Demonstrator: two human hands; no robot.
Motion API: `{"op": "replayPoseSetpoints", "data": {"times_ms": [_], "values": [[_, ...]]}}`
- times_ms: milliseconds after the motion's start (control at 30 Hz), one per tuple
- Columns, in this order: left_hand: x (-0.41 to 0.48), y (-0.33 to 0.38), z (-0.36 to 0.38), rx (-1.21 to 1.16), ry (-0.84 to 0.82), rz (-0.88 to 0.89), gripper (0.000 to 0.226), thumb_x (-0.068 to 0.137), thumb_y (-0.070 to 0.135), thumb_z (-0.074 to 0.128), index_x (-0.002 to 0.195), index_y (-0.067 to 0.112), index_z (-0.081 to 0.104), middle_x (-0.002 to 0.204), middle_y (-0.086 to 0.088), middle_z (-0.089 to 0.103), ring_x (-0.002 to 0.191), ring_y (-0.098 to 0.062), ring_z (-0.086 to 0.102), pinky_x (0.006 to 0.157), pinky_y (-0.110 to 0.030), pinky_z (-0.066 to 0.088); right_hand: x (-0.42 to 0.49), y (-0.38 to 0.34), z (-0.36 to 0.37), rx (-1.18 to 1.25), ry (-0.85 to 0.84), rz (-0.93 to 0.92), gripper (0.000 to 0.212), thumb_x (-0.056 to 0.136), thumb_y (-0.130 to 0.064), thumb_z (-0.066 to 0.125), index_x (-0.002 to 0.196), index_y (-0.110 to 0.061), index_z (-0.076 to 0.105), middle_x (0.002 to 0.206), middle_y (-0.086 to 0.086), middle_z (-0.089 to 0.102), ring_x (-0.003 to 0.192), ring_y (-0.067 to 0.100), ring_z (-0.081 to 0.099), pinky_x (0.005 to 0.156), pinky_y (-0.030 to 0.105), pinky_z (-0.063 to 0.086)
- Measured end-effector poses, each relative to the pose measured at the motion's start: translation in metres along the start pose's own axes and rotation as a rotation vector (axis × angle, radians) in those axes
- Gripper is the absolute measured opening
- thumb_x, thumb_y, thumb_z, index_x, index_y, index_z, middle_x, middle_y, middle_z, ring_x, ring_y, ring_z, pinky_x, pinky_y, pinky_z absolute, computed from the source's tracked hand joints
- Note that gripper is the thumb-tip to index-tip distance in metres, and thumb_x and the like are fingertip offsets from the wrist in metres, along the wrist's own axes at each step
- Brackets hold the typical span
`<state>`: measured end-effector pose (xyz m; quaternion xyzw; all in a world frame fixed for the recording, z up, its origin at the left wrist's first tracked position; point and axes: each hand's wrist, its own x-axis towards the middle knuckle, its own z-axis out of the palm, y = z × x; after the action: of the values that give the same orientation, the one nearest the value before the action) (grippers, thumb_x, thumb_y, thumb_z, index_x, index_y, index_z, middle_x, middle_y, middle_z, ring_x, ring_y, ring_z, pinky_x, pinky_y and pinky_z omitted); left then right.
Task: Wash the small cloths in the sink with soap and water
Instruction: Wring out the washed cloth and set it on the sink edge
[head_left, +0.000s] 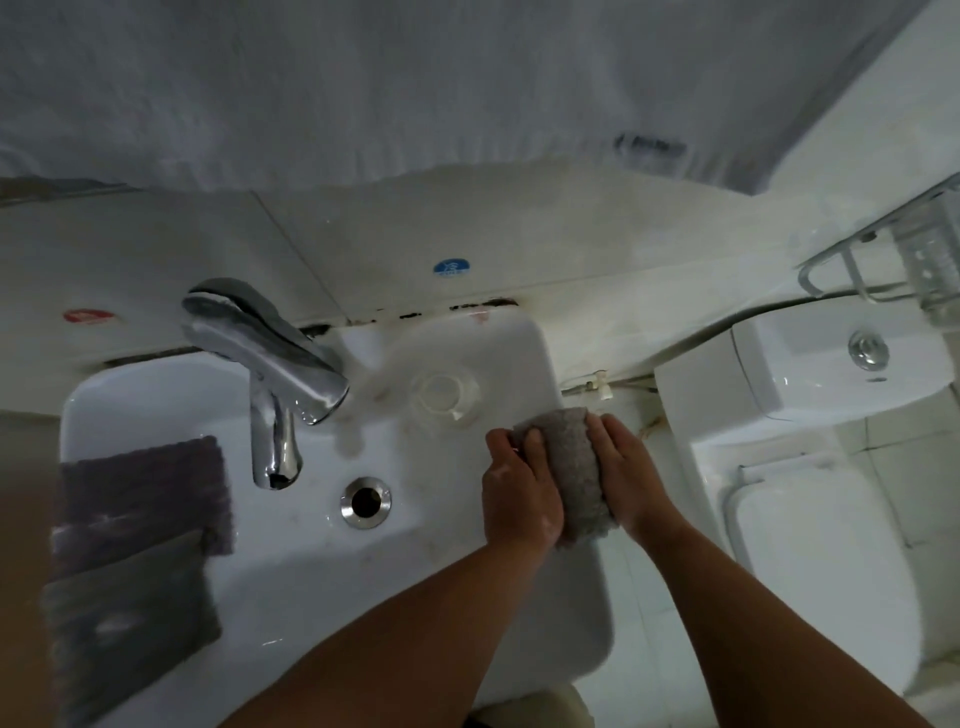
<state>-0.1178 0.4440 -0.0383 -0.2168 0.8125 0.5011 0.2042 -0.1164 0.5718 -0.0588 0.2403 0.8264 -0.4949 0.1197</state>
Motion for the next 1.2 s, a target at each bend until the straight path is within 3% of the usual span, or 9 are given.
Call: {"op": "replayPoseSetpoints", "data": {"times_ms": [200,333,467,567,700,800,900,1067,1200], "values": [[0.003,-0.003,0.007,0.043,-0.013,-0.130,0.039,0.101,0.059,0.027,0.097,0.022,0.038,0.081,0.004,0.055,0.087,-0.032,0.063,0.075,-0.038,0.048,0.007,0.018,0.008,-0.130,0.005,-0.088,0.027,0.109,-0.037,0.038,0.095,-0.031,0.061,0.084,-0.014,0.061,0.079,-0.002,0.059,0.071,0.028,0.050],[0.005,-0.004,0.002,0.112,-0.051,-0.135,0.047,0.099,0.064,0.023,0.099,0.021,0.041,0.091,-0.006,0.063,0.091,-0.033,0.064,0.080,-0.042,0.052,0.005,0.013,0.007,-0.133,0.003,-0.044,0.049,0.100,-0.059,0.030,0.093,-0.022,0.061,0.081,-0.008,0.061,0.073,0.002,0.059,0.066,0.022,0.043],[0.005,-0.006,-0.009,0.199,-0.121,-0.141,0.059,0.098,0.068,0.021,0.105,0.017,0.049,0.107,-0.014,0.067,0.102,-0.036,0.062,0.087,-0.042,0.049,0.001,0.000,0.001,-0.304,0.081,-0.045,0.047,0.102,-0.056,0.035,0.082,-0.019,0.057,0.070,-0.004,0.059,0.066,0.011,0.058,0.058,0.024,0.038],[0.001,-0.007,-0.030,0.209,-0.166,-0.121,0.060,0.103,0.059,0.021,0.117,0.011,0.055,0.121,-0.018,0.064,0.114,-0.037,0.058,0.097,-0.041,0.046,-0.008,-0.014,-0.009,-0.407,0.209,-0.098,0.032,0.099,-0.048,0.051,0.080,-0.021,0.050,0.068,0.001,0.057,0.061,0.019,0.058,0.056,0.027,0.042],[-0.003,-0.037,-0.088,0.089,-0.200,-0.125,0.043,0.108,0.028,0.031,0.144,0.008,0.042,0.129,-0.021,0.054,0.119,-0.042,0.054,0.103,-0.047,0.045,-0.046,-0.053,-0.004,-0.380,0.287,-0.252,0.019,0.092,-0.022,0.068,0.081,-0.025,0.052,0.070,-0.002,0.058,0.062,0.017,0.058,0.060,0.038,0.053],[-0.008,-0.068,-0.151,0.073,-0.177,-0.130,0.051,0.099,0.054,0.034,0.112,0.012,0.060,0.096,-0.008,0.062,0.102,-0.043,0.064,0.091,-0.055,0.054,-0.077,-0.079,0.035,-0.350,0.154,-0.306,0.021,0.088,-0.019,0.073,0.075,-0.025,0.057,0.061,-0.006,0.058,0.054,0.010,0.055,0.055,0.031,0.048],[-0.015,-0.099,-0.218,0.076,-0.045,-0.135,0.035,0.099,0.051,0.044,0.091,0.020,0.058,0.085,-0.006,0.064,0.092,-0.041,0.067,0.084,-0.054,0.056,-0.090,-0.084,0.092,-0.359,-0.175,-0.249,0.022,0.088,-0.024,0.074,0.074,-0.025,0.057,0.060,-0.003,0.061,0.059,0.009,0.058,0.056,0.023,0.043],[-0.029,-0.137,-0.311,0.118,0.177,-0.113,0.019,0.101,0.041,0.052,0.088,0.027,0.056,0.076,0.003,0.062,0.076,-0.029,0.064,0.070,-0.039,0.052,-0.096,-0.088,0.181,-0.593,-0.698,-0.208,0.012,0.091,-0.043,0.066,0.087,-0.032,0.063,0.082,-0.010,0.068,0.072,-0.001,0.060,0.067,0.016,0.045],[-0.032,-0.158,-0.361,0.216,0.342,-0.049,0.024,0.099,0.032,0.057,0.078,0.021,0.053,0.070,-0.001,0.061,0.070,-0.028,0.061,0.061,-0.034,0.035,-0.100,-0.108,0.236,-0.590,-0.794,-0.268,0.014,0.095,-0.039,0.063,0.097,-0.025,0.066,0.094,-0.006,0.071,0.084,0.008,0.064,0.075,0.023,0.050]]}}
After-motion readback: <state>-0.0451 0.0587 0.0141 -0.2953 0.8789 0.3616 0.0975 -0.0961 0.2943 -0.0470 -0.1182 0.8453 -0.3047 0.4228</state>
